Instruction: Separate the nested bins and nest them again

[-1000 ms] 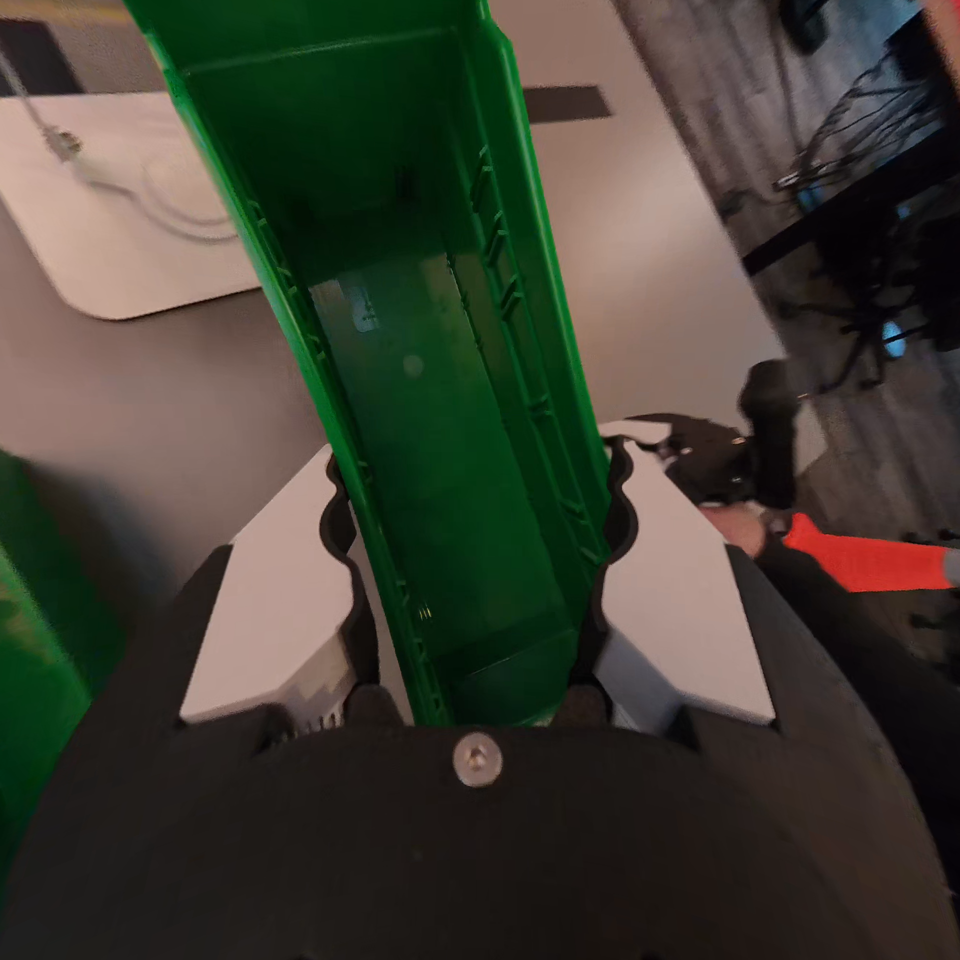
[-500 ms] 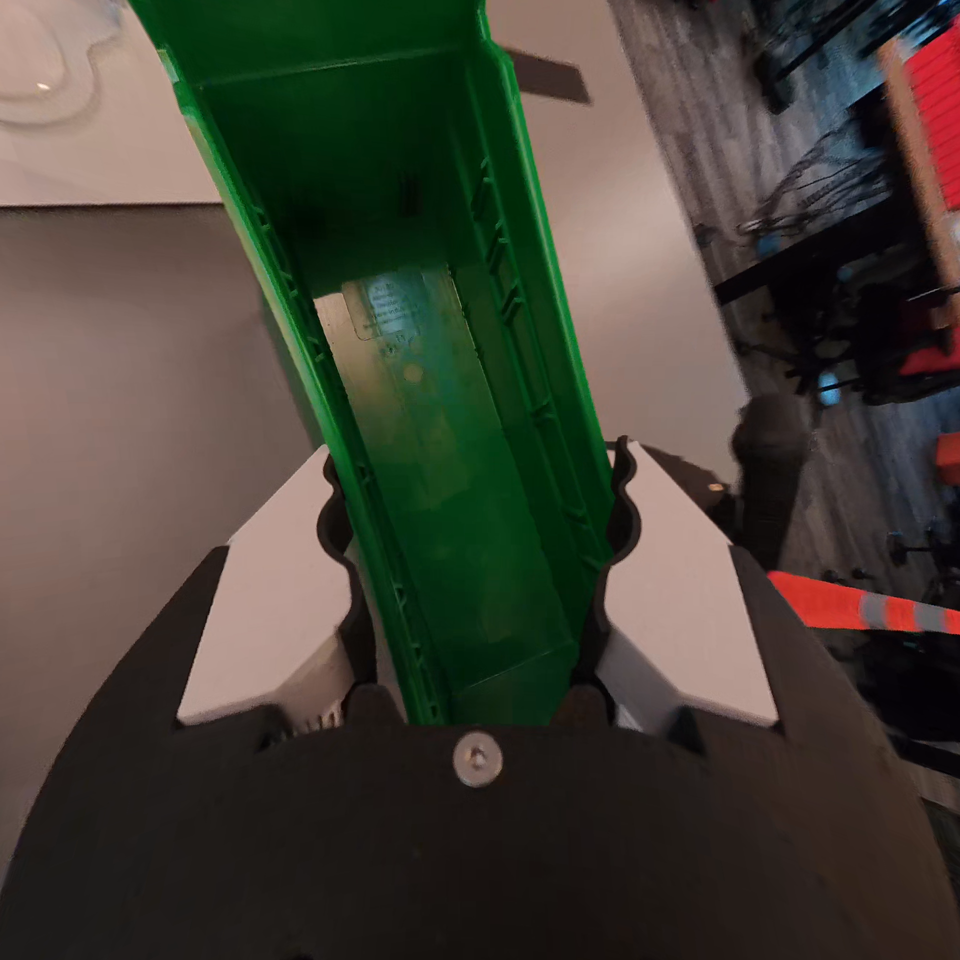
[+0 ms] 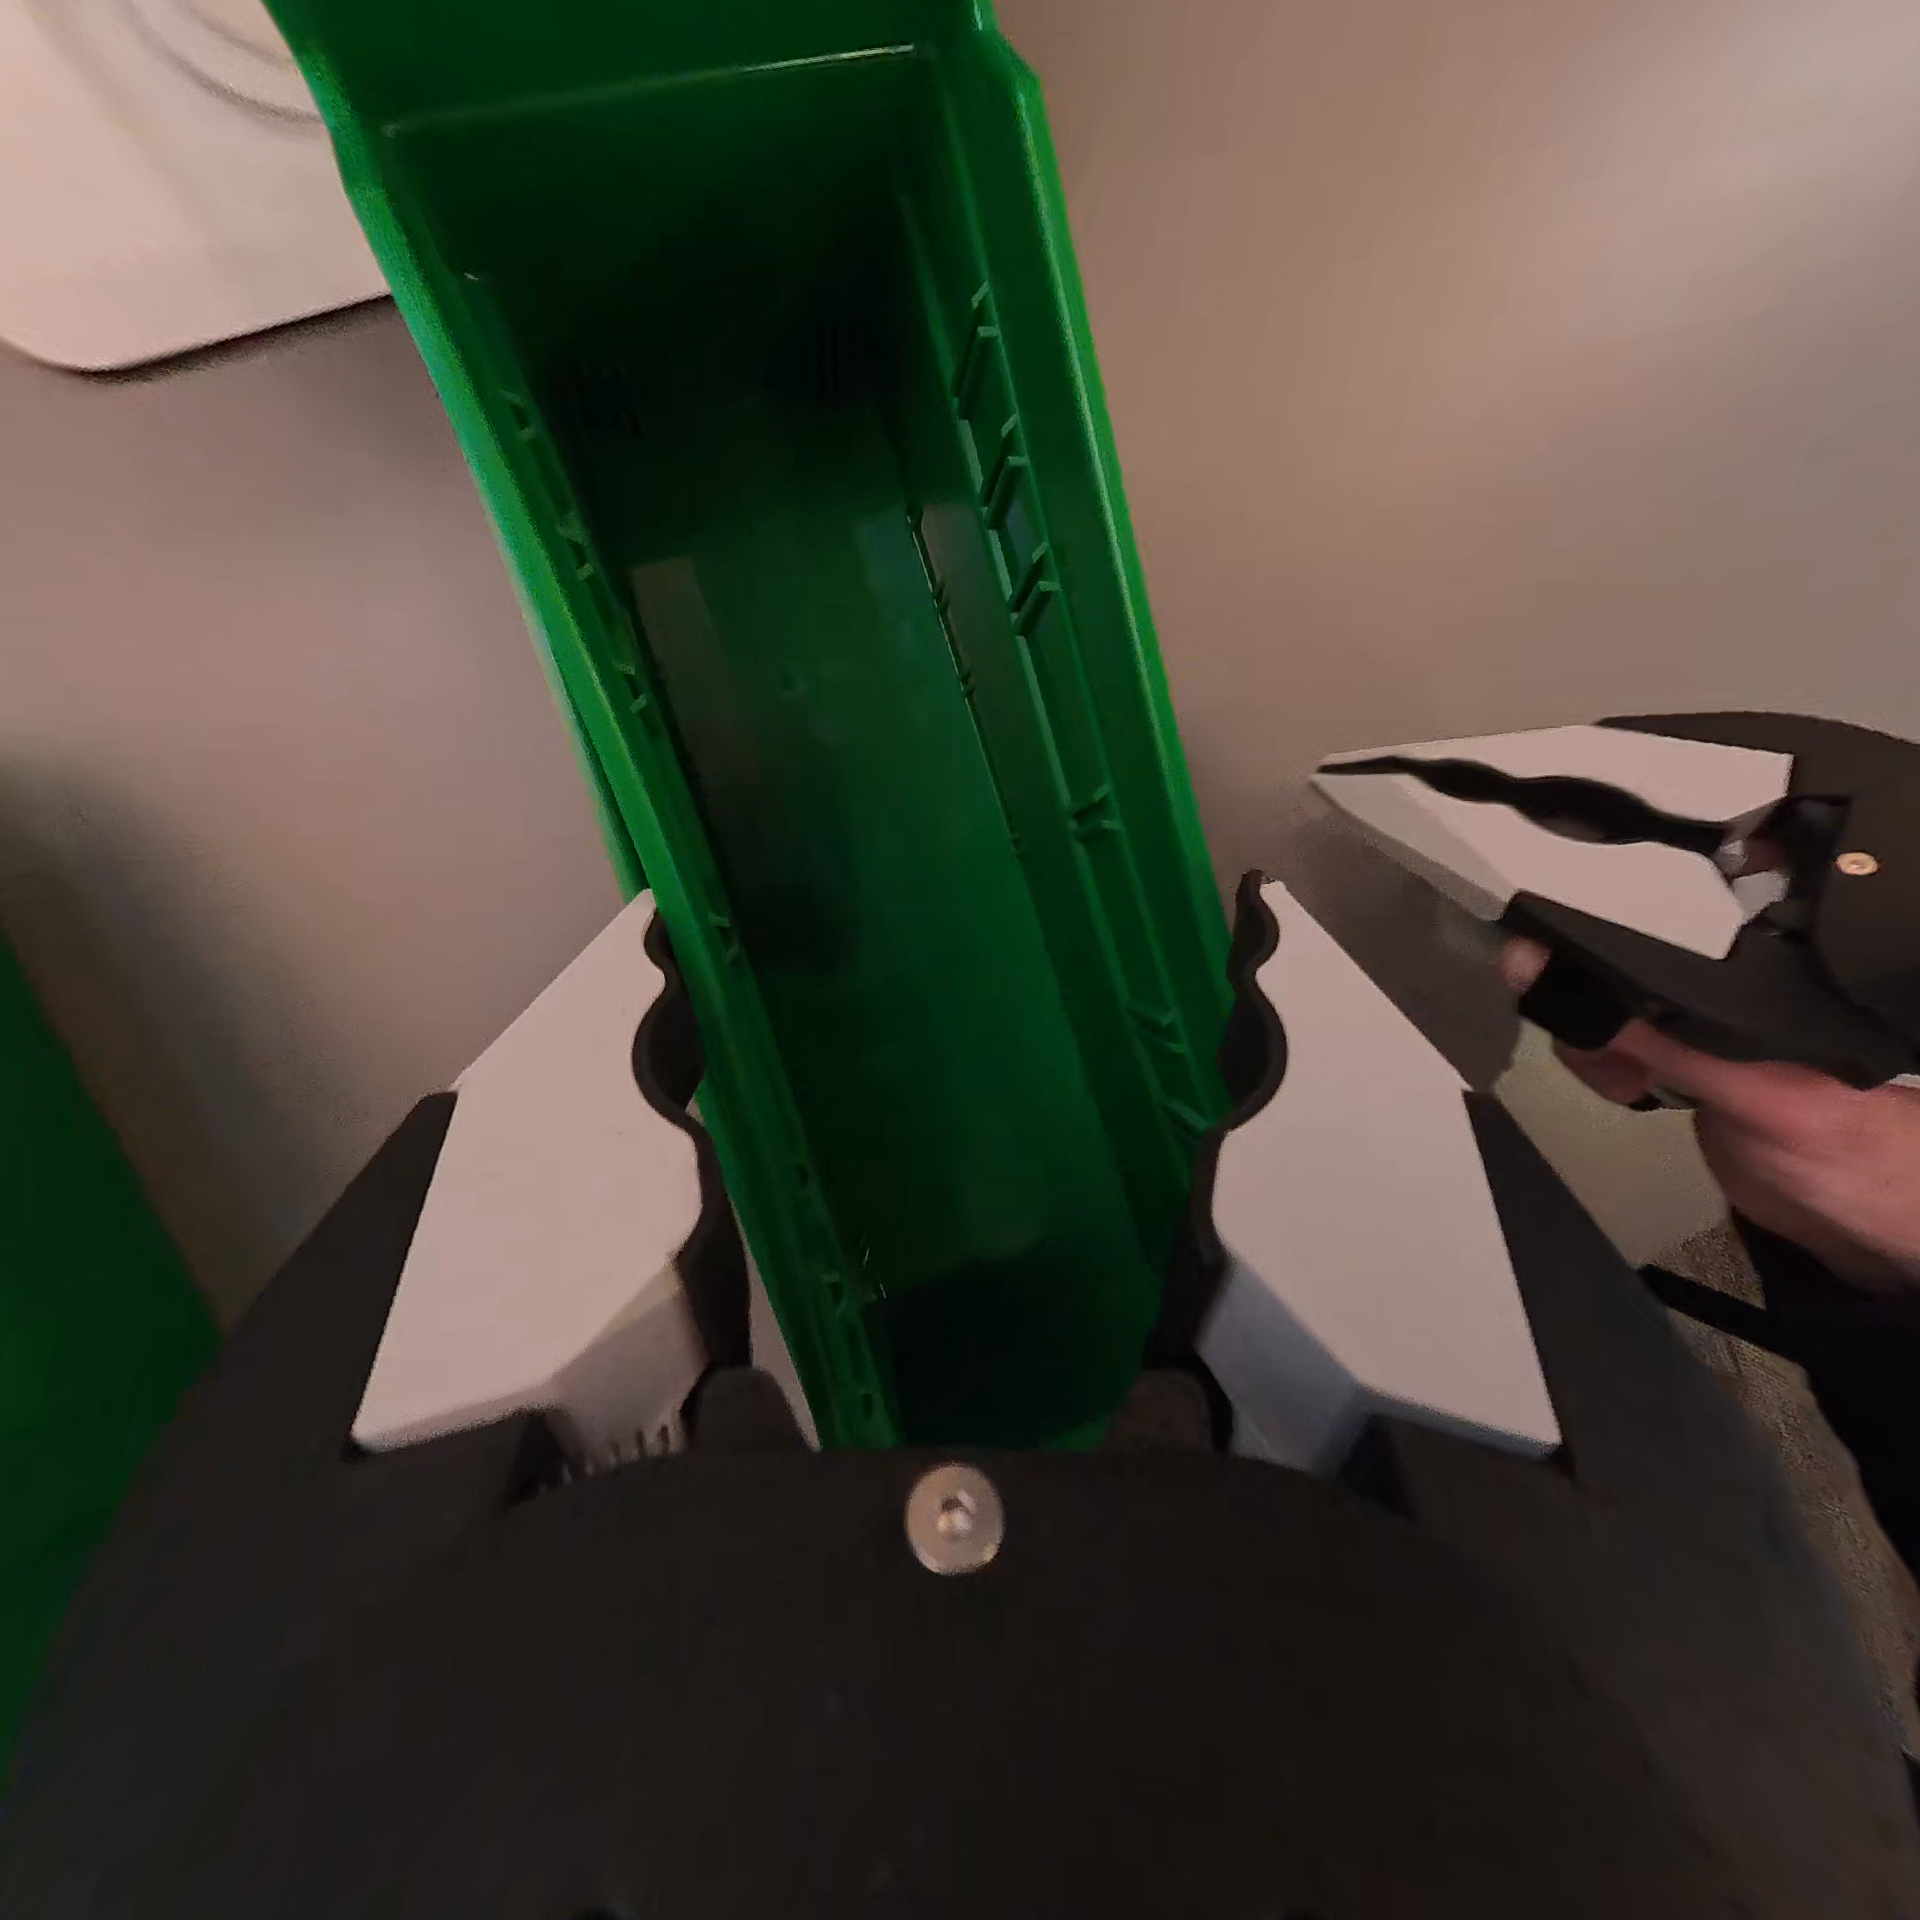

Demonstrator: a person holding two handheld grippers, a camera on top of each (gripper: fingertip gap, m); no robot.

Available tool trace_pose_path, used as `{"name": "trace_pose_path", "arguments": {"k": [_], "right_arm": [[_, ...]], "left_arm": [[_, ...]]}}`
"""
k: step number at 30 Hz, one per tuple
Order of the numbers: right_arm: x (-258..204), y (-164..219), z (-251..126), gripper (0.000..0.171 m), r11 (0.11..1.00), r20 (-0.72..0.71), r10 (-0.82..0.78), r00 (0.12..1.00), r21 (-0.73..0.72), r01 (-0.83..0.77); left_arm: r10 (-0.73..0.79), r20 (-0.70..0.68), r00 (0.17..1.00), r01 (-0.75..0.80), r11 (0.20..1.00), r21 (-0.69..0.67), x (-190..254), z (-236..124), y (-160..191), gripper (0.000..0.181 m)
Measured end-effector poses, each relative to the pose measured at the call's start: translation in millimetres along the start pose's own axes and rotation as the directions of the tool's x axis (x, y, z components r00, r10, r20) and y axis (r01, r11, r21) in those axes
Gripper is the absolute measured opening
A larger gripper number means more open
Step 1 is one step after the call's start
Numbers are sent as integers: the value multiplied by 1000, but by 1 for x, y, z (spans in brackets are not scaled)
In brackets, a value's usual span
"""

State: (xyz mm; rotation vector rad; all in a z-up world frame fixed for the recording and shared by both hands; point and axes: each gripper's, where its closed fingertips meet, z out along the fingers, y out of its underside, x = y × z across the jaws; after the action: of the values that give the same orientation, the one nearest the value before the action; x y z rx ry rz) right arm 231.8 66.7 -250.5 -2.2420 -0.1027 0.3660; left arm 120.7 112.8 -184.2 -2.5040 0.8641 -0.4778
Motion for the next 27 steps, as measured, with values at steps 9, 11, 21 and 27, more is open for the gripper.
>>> {"name": "trace_pose_path", "arguments": {"k": [9,11,21,27], "right_arm": [[-4,2,2,0,1000,1,-19,1000,-11,19],[-2,1,0,0,1000,-5,-19,1000,-6,19],[-5,4,5,0,999,-1,-28,1000,-23,28],[-2,3,3,0,999,-10,-27,1000,-20,27]], "left_arm": [[15,-41,999,-12,998,60,-21,-9,12,124],[4,-106,994,4,997,75,-14,-16,14,133],[-79,-271,959,127,978,165,-27,-42,22,131],[-145,-384,912,250,938,241,-32,-58,10,122]]}}
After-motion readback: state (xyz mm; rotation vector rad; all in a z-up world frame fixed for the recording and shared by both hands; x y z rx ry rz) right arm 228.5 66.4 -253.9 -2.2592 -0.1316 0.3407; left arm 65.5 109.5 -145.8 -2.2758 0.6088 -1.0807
